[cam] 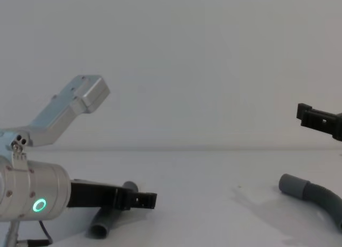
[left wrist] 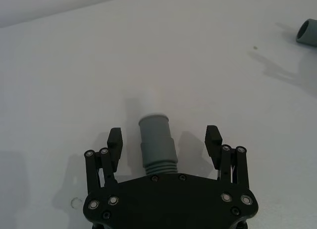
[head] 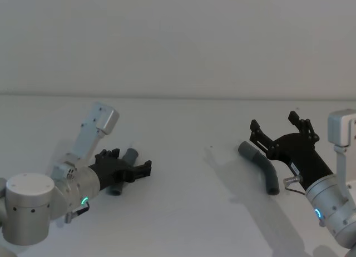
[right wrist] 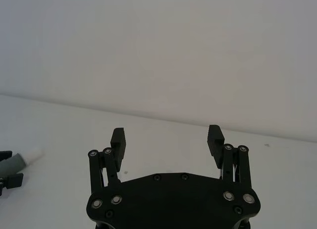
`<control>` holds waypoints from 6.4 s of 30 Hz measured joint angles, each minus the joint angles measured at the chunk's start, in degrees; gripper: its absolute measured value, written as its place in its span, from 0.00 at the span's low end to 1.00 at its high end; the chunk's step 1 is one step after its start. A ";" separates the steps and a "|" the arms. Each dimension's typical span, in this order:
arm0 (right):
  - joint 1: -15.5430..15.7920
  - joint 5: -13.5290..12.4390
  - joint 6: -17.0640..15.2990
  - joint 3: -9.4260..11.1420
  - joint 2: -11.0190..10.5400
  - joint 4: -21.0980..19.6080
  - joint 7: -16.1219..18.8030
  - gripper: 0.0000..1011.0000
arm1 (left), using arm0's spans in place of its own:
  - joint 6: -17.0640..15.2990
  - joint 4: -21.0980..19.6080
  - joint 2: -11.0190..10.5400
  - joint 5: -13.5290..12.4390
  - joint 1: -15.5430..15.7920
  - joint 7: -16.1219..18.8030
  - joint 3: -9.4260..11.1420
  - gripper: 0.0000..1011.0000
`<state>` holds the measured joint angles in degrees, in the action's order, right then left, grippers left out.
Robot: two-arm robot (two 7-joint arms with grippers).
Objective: Use both hands to pick up one end of the pipe from the table, align the ends, and insert them.
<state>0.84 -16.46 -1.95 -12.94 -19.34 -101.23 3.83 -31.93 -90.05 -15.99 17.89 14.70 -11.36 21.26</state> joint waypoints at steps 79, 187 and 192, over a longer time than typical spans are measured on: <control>-5.97 -1.20 -30.02 1.71 -2.37 -0.13 3.99 0.99 | -1.19 -0.10 0.39 -0.46 0.04 -0.77 0.30 0.35; -6.86 1.73 -29.80 1.32 -0.46 7.33 7.12 0.16 | -1.20 -0.10 0.39 -0.47 0.04 -0.77 0.29 0.35; -7.14 1.62 -27.60 1.21 -1.40 8.43 9.15 0.16 | -1.20 -0.10 0.39 -0.47 0.04 -0.77 0.29 0.35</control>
<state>-6.31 -14.84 -29.55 -11.73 -20.74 -92.80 12.97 -33.13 -90.15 -15.60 17.42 14.73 -12.13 21.55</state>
